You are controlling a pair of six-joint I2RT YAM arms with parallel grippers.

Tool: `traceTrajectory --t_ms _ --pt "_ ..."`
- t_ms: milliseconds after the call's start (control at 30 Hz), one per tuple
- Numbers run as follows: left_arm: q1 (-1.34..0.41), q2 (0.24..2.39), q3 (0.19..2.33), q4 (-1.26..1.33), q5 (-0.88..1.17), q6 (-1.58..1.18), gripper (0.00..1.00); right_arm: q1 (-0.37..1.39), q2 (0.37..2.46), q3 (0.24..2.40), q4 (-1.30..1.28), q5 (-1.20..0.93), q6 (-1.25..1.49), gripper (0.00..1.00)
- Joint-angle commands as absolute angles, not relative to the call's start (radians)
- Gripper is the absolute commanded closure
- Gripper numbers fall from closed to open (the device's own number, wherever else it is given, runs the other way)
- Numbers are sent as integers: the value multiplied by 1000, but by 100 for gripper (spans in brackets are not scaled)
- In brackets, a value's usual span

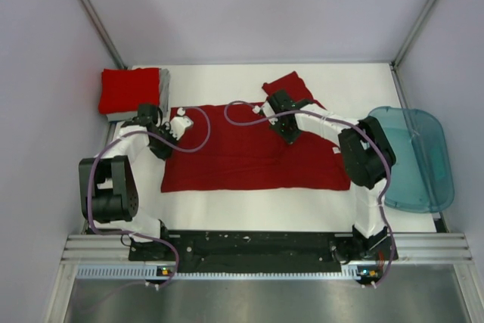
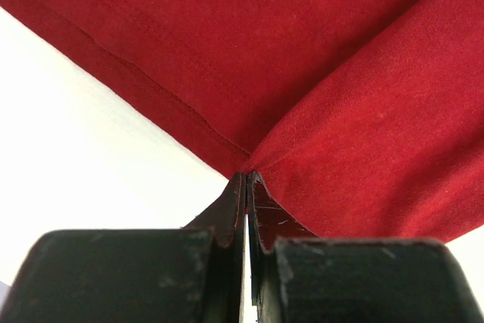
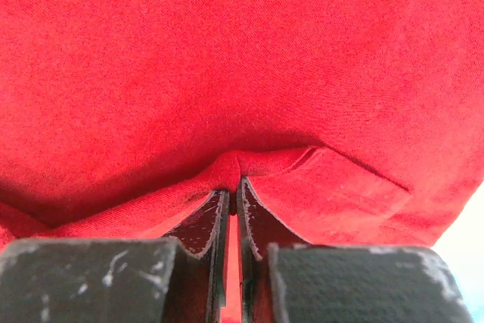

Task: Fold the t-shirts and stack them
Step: Fold the flattened tshirt in 1/3 of the way

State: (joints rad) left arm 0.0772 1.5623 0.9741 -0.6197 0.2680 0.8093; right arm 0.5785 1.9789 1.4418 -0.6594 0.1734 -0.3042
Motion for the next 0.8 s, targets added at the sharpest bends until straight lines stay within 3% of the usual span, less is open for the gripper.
traceTrajectory --t_ms 0,200,333,467,767 --pt "83 1563 962 -591 273 799 100 588 2005 1488 -591 184 -337 96" --pt "81 1568 963 -592 270 799 100 588 2034 1511 -577 135 -288 92" --pt "83 1563 963 -592 270 796 100 588 2040 1522 -552 120 -209 69" --pt "83 1562 963 -591 273 790 100 588 2037 1548 -532 97 -83 58" --pt "84 1566 985 -558 233 739 100 588 1988 1566 -488 -74 74 55"
